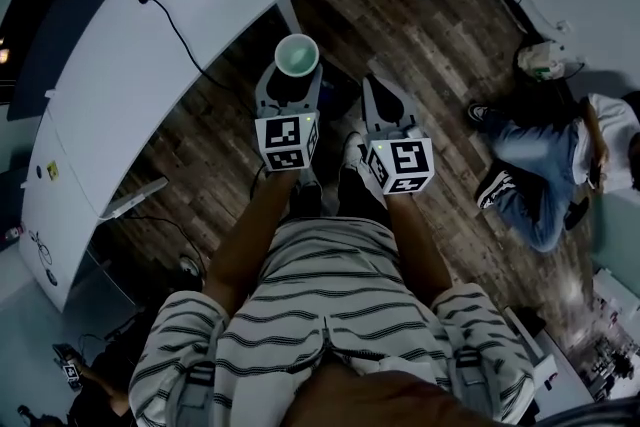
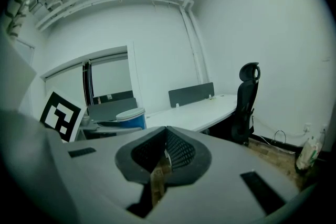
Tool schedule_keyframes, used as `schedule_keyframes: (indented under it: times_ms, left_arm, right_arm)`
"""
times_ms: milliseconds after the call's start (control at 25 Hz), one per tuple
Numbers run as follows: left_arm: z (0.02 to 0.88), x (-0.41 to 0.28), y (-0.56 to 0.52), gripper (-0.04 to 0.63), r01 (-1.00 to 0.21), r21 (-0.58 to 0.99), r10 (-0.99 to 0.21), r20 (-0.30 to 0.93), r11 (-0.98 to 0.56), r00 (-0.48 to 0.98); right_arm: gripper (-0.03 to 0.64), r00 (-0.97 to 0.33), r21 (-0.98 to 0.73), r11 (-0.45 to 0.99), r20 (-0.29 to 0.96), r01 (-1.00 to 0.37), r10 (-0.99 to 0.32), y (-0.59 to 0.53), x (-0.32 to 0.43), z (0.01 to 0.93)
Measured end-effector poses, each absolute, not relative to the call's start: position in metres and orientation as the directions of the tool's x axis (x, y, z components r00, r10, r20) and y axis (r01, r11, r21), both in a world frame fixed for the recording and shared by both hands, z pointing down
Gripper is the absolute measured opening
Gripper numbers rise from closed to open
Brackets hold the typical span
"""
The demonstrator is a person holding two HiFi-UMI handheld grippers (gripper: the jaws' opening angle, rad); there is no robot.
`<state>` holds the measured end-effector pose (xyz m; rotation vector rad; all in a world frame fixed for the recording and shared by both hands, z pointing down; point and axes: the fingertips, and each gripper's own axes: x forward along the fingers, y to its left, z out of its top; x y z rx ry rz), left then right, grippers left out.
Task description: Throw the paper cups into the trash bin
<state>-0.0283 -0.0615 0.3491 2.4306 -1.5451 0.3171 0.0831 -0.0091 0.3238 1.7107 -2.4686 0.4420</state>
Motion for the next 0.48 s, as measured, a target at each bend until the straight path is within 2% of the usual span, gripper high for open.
schedule_keyframes:
  times_ms: [480]
  left_arm:
    - [0.418,-0.023,-0.042,0.279,-0.904,0.143,-0.805,0.414,-0.404,0.425]
  right_arm:
    - [0.009,-0.351,-0.196,0.301,0.319,-0.933,-0.880,-0.005,0.084,0.368]
